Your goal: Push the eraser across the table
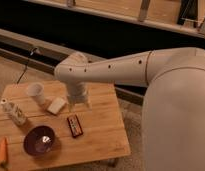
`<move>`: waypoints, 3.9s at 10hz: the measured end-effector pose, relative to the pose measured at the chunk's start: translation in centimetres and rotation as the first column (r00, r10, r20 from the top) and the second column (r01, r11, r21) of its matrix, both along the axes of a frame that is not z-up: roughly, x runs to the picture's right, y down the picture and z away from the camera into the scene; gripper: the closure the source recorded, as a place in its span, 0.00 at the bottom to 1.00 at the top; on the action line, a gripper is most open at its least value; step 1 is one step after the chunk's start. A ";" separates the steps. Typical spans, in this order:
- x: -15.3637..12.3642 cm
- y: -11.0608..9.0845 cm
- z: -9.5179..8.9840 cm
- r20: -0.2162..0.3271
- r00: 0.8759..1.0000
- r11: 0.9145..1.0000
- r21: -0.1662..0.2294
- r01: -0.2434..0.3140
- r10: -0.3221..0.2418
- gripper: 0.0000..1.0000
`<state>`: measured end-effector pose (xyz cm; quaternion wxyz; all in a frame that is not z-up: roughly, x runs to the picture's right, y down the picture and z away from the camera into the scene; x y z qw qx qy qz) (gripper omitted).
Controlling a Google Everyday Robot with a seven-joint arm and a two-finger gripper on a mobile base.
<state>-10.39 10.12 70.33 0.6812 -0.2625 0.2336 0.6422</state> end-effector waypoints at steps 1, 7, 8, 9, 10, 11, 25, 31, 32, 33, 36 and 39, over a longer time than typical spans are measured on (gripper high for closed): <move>0.0 0.0 0.0 0.000 1.000 1.000 0.000 0.000 0.000 0.35; 0.0 0.0 0.0 0.000 1.000 1.000 0.000 0.000 0.000 0.35; 0.0 0.0 0.0 0.000 1.000 1.000 0.000 0.000 0.000 0.35; 0.0 0.0 0.0 0.000 1.000 1.000 0.000 0.000 0.000 0.35; 0.0 0.0 0.0 0.000 1.000 1.000 0.000 0.000 0.000 0.35; 0.0 0.0 0.0 0.000 1.000 1.000 0.000 0.000 0.000 0.35; 0.0 0.0 0.0 0.000 1.000 1.000 0.000 0.000 0.000 0.35; 0.0 0.0 0.0 0.000 1.000 1.000 0.000 0.000 0.000 0.35; 0.0 0.0 0.0 0.000 1.000 1.000 0.000 0.000 0.000 0.35; 0.0 0.0 0.0 0.000 1.000 1.000 0.001 0.002 -0.002 0.35; 0.1 -0.7 0.1 -0.026 0.998 0.998 0.037 0.051 -0.050 0.35; -1.2 -0.6 -0.2 -0.041 0.992 0.991 0.062 0.118 -0.115 0.35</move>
